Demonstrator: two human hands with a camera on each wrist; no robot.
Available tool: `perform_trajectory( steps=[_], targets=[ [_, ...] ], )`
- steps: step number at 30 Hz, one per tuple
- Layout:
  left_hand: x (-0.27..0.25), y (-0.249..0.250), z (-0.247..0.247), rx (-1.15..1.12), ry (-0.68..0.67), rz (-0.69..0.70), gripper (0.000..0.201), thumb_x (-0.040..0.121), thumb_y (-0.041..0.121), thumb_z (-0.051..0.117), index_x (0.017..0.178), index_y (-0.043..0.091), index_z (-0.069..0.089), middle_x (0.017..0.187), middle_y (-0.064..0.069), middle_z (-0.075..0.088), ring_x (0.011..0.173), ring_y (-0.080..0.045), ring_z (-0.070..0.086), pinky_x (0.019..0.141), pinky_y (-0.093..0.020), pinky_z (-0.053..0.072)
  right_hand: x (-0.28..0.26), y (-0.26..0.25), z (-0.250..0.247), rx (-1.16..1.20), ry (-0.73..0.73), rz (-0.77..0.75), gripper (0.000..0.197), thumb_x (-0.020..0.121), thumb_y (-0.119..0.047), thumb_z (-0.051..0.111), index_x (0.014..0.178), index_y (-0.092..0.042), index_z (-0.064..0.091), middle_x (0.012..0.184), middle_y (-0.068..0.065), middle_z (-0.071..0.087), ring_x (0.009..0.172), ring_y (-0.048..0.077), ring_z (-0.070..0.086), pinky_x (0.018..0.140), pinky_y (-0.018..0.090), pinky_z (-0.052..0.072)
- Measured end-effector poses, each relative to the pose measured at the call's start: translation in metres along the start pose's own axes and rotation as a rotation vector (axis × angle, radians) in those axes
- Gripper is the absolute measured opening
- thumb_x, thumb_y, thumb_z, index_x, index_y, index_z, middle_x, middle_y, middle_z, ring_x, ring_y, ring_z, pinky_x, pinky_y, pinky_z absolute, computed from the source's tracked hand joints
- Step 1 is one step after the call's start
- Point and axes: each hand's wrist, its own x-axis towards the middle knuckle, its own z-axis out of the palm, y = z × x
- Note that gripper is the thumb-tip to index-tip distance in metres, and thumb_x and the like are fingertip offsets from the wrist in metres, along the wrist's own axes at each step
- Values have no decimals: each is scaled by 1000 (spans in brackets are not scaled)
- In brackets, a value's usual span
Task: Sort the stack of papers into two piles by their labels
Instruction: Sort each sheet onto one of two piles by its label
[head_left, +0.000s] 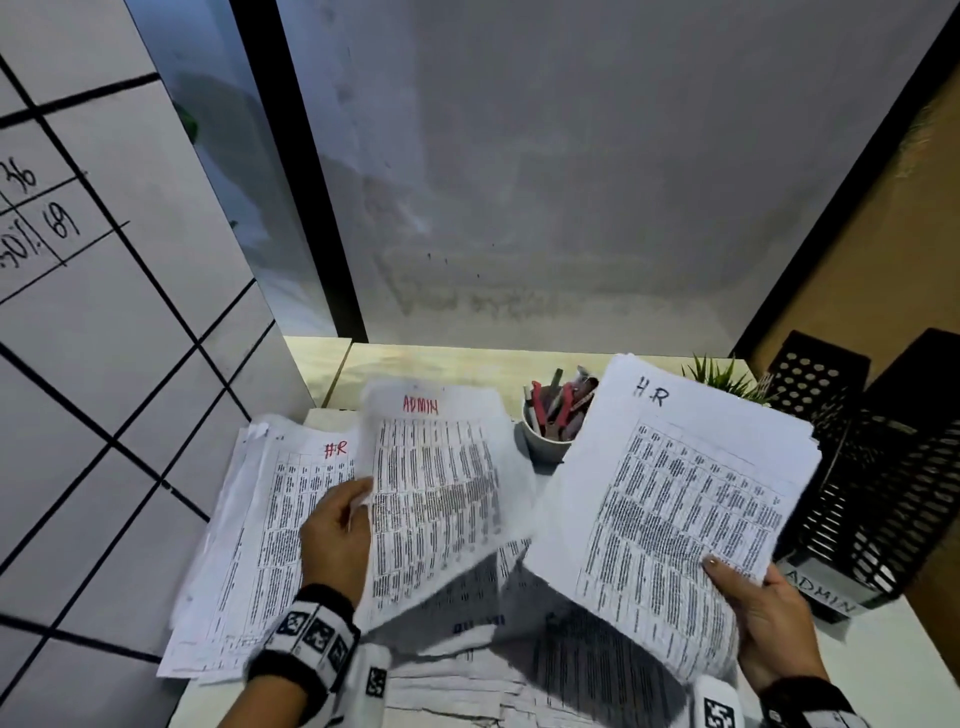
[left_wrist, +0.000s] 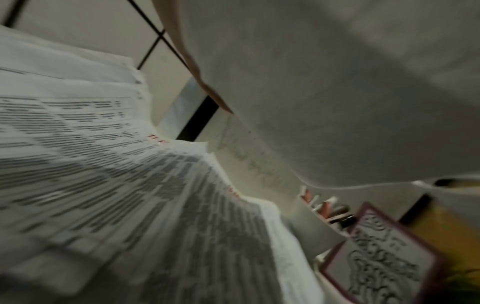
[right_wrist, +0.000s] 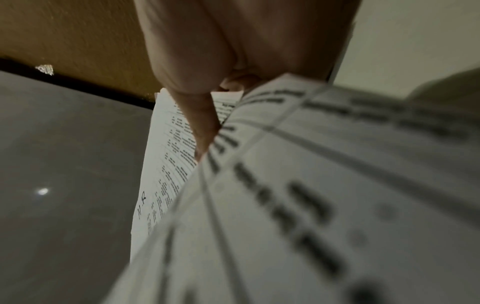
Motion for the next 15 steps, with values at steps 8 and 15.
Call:
perform_trajectory(
  steps=[8,15],
  targets=[
    [-4,-28,41,11,-283,-331,49,89,-19,36,117,13,60,129,-6,54,101,-15,56,78,-20,43,-1,0,0,-81,-49,3,85,29,-18,96,106,-12,62,104,9,73,93,22,70,63,18,58],
    [-20,6,69,-38,-271,-175,46,92,1,57,137,3,47,123,30,35,95,21,44,72,4,36,-7,5,12,-59,-139,-42,62,44,-7,78,104,-8,62,84,1,77,75,14,74,59,16,55]
  ],
)
